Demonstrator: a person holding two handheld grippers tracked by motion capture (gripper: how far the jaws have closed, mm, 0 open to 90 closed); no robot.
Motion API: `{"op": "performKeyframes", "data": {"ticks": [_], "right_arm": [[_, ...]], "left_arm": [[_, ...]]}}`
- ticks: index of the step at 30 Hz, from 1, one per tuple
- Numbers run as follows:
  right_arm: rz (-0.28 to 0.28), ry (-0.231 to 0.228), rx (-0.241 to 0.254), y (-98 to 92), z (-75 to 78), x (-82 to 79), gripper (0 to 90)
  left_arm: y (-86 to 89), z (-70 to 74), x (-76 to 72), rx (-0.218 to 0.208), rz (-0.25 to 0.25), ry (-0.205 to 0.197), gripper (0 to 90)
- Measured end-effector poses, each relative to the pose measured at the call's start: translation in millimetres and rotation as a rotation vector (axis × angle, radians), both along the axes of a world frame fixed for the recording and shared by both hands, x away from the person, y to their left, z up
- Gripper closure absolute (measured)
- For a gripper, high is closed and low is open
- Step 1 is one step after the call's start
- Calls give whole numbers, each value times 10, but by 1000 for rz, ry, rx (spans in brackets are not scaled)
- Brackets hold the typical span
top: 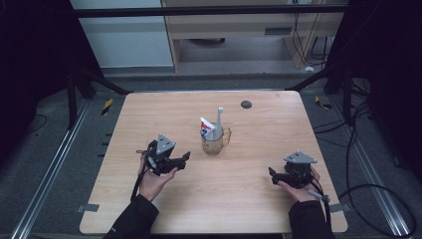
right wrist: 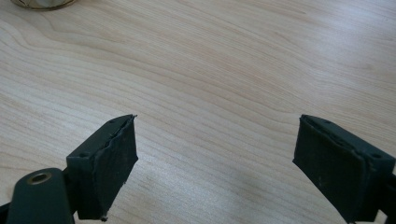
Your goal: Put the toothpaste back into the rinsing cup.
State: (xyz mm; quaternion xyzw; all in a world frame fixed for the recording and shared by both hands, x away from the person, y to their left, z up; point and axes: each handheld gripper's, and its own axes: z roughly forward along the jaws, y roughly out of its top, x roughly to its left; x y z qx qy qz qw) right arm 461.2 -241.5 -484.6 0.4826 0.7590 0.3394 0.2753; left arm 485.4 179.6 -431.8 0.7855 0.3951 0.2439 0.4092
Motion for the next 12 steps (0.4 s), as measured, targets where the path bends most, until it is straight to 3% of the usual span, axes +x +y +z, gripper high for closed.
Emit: {"op": "performKeyframes", "data": {"ticks": [12], "right_arm": [[-17,12,8,-28,-5,-31,100]], "left_arm": [[509,-266,-240,44,70,40,266]]}}
